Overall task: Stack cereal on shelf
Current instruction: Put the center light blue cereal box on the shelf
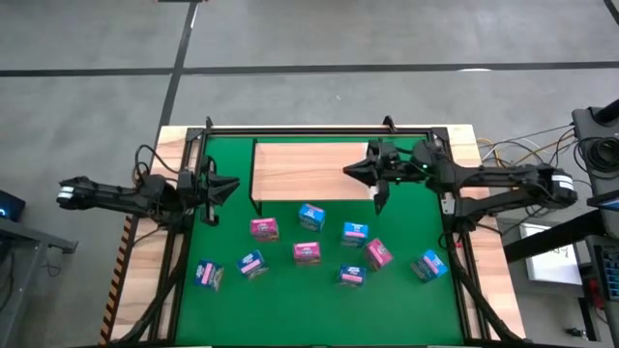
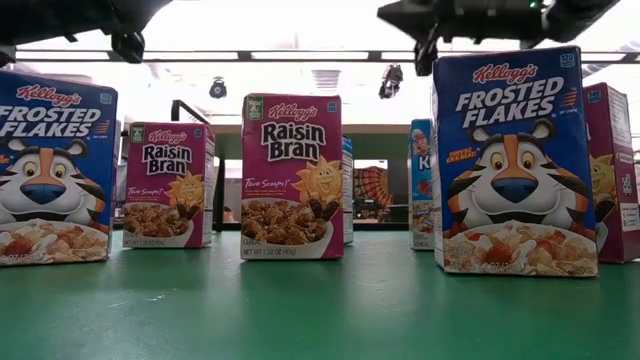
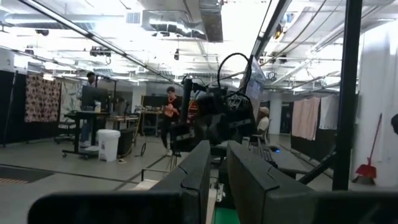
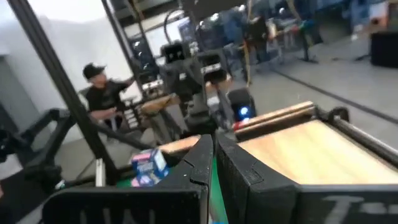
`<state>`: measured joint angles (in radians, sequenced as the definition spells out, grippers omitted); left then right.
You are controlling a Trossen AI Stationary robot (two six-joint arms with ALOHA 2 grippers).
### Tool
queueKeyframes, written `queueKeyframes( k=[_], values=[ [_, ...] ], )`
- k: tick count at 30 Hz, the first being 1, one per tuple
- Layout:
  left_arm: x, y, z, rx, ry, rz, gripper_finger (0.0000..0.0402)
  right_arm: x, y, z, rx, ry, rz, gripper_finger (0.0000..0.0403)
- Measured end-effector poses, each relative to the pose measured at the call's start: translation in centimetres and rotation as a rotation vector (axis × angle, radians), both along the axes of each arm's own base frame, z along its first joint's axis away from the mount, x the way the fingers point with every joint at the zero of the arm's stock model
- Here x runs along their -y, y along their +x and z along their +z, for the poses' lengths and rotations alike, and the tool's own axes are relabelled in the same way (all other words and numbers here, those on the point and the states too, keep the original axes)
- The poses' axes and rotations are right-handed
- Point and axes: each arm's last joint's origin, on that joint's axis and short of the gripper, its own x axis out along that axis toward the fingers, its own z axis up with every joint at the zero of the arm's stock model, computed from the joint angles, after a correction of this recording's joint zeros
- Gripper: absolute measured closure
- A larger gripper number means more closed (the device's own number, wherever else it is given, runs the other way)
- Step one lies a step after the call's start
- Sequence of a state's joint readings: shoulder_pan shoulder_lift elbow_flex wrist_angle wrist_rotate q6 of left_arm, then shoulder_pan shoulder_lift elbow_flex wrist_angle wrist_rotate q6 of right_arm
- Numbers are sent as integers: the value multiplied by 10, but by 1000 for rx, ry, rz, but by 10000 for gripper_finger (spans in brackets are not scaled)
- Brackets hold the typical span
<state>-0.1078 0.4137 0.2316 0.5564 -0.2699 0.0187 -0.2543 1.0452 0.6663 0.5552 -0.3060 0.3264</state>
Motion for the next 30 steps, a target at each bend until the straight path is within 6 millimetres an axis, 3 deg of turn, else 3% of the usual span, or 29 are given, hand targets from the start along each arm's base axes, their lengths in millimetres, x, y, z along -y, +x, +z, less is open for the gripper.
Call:
queueKeyframes(
  k=[3,16,26,30],
  values=[
    [0,1,3,0,4,2,364,1,8,9,0,-13,41,390],
    [0,3,6,-7,27,10,364,-6,30,15,-300,1,169,390],
    [0,2,8,-2,43,26,364,-58,40,28,-526,-78,376,390],
    [0,2,9,1,42,28,364,-76,37,23,-724,-81,389,390]
  ],
)
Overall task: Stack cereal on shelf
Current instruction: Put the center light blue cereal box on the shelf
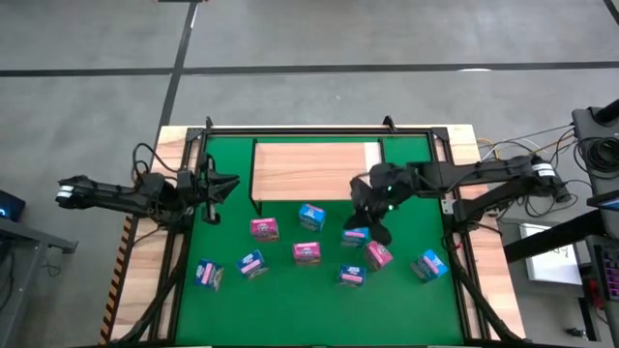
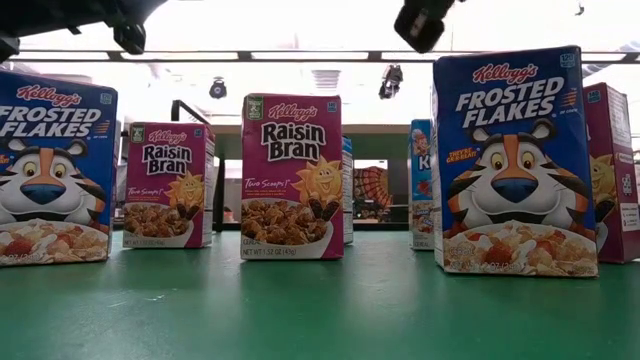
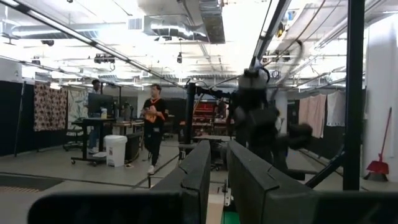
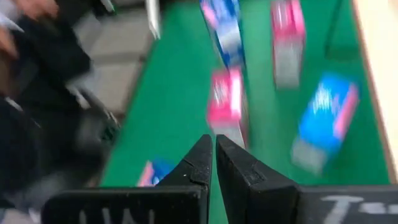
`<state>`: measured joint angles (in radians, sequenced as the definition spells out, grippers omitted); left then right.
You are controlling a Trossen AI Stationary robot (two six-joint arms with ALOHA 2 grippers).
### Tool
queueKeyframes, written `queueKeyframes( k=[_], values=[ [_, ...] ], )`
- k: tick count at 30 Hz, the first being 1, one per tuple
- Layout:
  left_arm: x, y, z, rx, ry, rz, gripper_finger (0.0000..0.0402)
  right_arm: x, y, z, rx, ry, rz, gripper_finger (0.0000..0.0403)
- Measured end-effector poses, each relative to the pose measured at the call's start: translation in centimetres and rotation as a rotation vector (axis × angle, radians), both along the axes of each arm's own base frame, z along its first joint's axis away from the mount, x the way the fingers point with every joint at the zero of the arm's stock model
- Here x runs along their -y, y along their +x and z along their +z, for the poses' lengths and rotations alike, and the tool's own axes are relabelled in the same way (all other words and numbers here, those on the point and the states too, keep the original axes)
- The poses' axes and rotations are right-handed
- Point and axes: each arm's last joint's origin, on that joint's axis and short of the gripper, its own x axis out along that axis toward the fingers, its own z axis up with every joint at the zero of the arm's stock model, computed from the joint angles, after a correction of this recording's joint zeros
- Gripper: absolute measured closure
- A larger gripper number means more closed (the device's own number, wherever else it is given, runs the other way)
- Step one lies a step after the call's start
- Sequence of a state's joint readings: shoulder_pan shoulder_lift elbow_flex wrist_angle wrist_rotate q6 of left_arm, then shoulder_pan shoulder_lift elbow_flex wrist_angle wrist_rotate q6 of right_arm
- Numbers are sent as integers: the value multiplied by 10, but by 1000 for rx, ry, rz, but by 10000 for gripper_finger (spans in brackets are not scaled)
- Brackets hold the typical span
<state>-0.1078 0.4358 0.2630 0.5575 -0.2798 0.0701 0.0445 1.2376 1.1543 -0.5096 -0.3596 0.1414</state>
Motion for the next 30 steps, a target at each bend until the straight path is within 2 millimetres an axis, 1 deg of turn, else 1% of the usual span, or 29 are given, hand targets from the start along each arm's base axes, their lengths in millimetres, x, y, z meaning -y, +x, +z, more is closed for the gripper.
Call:
queueKeyframes(
  k=[3,7,14,20,24,26,30],
  values=[
    [0,0,0,1,4,2,364,-8,-3,-6,-160,-50,-65,390],
    [0,0,1,7,16,8,364,-9,-4,-10,-262,-69,-120,390],
    [0,-1,2,20,17,10,364,-10,3,-17,-276,-81,-105,390],
    [0,-1,2,20,17,10,364,-12,21,-29,-255,-80,-105,390],
    [0,-1,2,20,15,8,364,-13,38,-42,-232,-80,-106,390],
    [0,0,2,20,14,8,364,-14,43,-50,-253,-121,-125,390],
    [0,0,2,22,1,3,364,-28,44,-66,-308,-294,-145,390]
  ],
)
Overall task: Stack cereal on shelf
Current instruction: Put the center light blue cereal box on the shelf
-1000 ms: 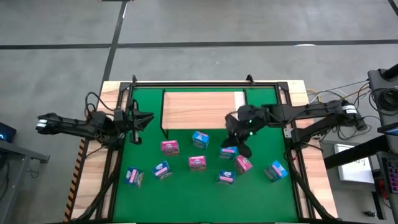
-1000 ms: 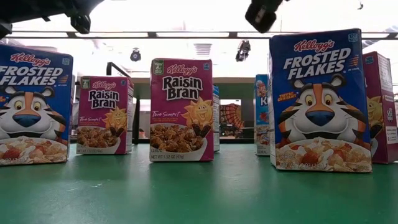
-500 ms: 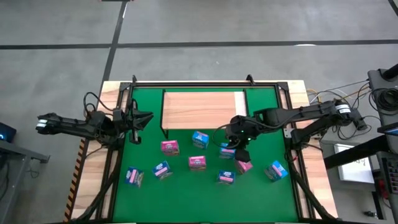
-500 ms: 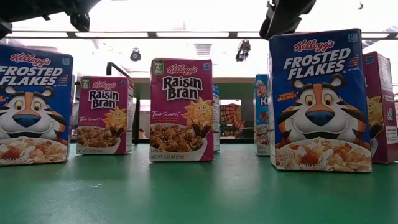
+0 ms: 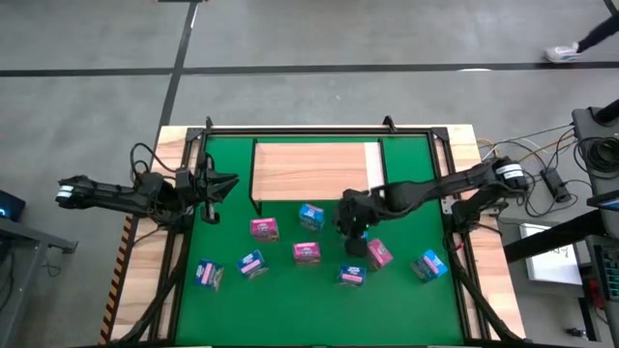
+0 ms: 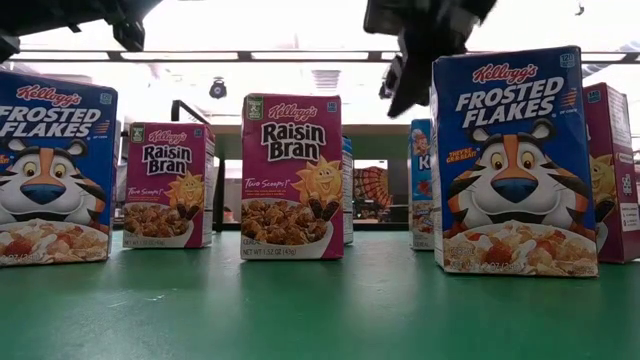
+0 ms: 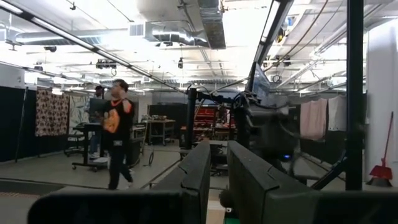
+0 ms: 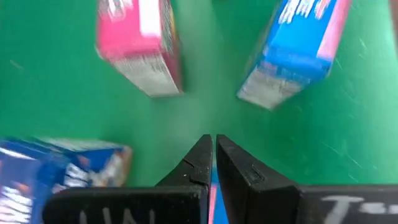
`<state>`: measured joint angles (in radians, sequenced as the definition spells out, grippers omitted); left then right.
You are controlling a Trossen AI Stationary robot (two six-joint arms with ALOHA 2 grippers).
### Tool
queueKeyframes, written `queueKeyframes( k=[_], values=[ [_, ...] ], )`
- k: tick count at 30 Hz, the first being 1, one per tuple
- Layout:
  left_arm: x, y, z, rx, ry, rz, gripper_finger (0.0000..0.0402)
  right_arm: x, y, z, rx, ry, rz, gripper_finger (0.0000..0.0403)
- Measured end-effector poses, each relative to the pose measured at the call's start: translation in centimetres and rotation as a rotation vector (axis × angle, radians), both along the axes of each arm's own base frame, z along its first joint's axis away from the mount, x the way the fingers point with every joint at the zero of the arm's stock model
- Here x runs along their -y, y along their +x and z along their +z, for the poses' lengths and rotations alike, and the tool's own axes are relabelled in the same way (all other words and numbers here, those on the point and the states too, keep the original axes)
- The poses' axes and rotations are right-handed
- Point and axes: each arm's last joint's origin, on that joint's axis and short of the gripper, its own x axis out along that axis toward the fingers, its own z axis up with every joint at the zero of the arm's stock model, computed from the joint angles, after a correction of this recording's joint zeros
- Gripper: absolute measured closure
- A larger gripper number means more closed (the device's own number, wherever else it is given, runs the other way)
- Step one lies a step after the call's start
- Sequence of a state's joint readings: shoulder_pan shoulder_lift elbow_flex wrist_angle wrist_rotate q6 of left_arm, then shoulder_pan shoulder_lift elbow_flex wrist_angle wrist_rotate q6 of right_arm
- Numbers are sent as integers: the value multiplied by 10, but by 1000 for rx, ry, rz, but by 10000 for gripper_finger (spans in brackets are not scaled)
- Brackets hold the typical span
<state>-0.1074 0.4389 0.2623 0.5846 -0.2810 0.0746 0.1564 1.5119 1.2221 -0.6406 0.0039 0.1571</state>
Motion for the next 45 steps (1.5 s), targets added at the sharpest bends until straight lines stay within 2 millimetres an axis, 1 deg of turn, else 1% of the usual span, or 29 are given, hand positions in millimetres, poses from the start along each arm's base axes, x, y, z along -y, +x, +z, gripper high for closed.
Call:
queueKeyframes(
  k=[3,6,9,12,16,18,21,26,28,31,35,41,45],
  values=[
    [0,0,0,1,-8,-4,364,-12,-2,-3,-7,-112,-6,390],
    [0,1,-1,-3,-9,-5,364,-26,-7,-2,13,-202,-7,390],
    [0,2,-1,-7,-16,-8,364,-39,-18,5,23,-257,-11,390],
    [0,2,-2,-11,-20,-10,364,-45,-30,11,32,-298,-51,390],
    [0,2,-2,-11,-20,-10,364,-54,-44,9,79,-339,-66,390],
    [0,2,-2,-11,-20,-10,364,-56,-50,5,84,-351,-62,390],
    [0,3,-2,-8,-20,-10,364,-52,-57,1,97,-362,-79,390],
    [0,3,-1,-6,-21,-10,364,-46,-61,9,138,-289,-129,389],
    [0,3,-1,-6,-22,-10,364,-45,-63,13,147,-252,-138,382],
    [0,3,-1,-5,-24,-11,364,-45,-66,17,161,-202,-149,353],
    [0,3,-2,-7,-24,-12,364,-45,-65,17,161,-170,-175,288],
    [0,3,-2,-7,-24,-12,364,-47,-57,5,122,-190,-191,186],
    [0,3,-2,-7,-24,-11,364,-46,-53,-1,109,-198,-205,135]
  ],
)
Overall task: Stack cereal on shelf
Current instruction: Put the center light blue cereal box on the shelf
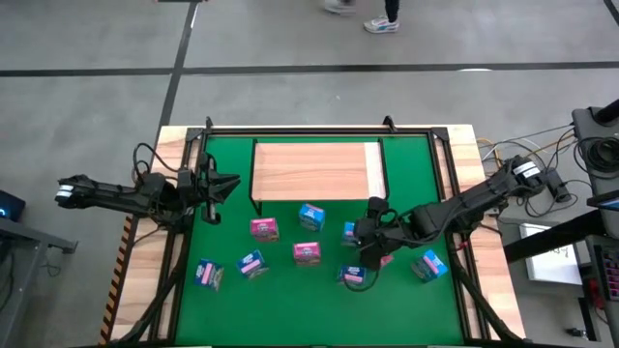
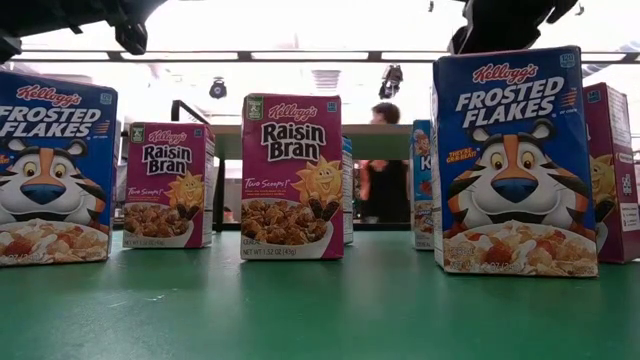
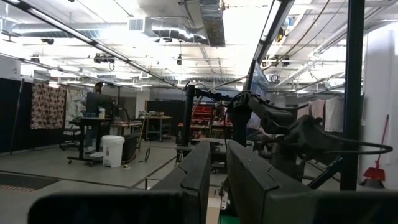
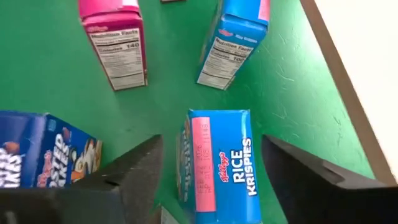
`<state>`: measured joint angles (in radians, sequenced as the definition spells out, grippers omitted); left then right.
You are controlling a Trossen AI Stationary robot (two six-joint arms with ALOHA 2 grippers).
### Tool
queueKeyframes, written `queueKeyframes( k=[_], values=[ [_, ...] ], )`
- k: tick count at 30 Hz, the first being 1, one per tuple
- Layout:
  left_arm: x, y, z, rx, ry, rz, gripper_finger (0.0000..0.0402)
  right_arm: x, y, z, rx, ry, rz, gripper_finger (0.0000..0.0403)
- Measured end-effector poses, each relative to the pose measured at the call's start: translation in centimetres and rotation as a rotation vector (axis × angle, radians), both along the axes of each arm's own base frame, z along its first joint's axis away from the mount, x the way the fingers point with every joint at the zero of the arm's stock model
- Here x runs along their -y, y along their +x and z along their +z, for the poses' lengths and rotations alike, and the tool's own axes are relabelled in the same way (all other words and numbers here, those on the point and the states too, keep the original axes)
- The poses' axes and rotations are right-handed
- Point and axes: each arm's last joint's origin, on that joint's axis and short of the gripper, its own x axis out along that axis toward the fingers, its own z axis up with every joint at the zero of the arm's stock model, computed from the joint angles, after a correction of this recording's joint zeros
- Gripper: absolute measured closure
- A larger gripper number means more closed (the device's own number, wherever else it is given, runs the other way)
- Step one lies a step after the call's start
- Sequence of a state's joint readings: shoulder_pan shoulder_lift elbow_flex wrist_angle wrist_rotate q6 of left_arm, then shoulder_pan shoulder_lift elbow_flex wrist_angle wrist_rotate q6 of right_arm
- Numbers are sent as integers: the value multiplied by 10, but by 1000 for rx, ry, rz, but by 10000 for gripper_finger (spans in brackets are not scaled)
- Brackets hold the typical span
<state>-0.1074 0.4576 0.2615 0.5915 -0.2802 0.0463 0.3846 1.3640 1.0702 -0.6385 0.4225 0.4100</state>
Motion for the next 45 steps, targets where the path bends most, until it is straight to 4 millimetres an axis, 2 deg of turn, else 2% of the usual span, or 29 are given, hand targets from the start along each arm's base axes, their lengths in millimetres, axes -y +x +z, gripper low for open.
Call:
queueKeyframes(
  k=[6,19,22,29,34,41,45],
  values=[
    [0,0,0,-3,0,0,364,5,1,-2,-4,7,-31,106],
    [0,0,0,-3,0,0,364,9,-7,-27,-50,4,-52,117],
    [0,0,0,-2,-2,-1,364,8,-7,-27,-51,4,-49,133],
    [0,0,0,-2,-3,-2,364,8,-6,-26,-40,14,-39,203],
    [0,0,0,-2,-3,-1,364,7,-6,-26,-41,28,-29,239],
    [0,0,0,-2,-3,-1,364,7,-6,-24,-36,34,-27,264],
    [0,0,0,-2,-3,-1,364,7,-6,-11,-3,51,-22,265]
  ],
)
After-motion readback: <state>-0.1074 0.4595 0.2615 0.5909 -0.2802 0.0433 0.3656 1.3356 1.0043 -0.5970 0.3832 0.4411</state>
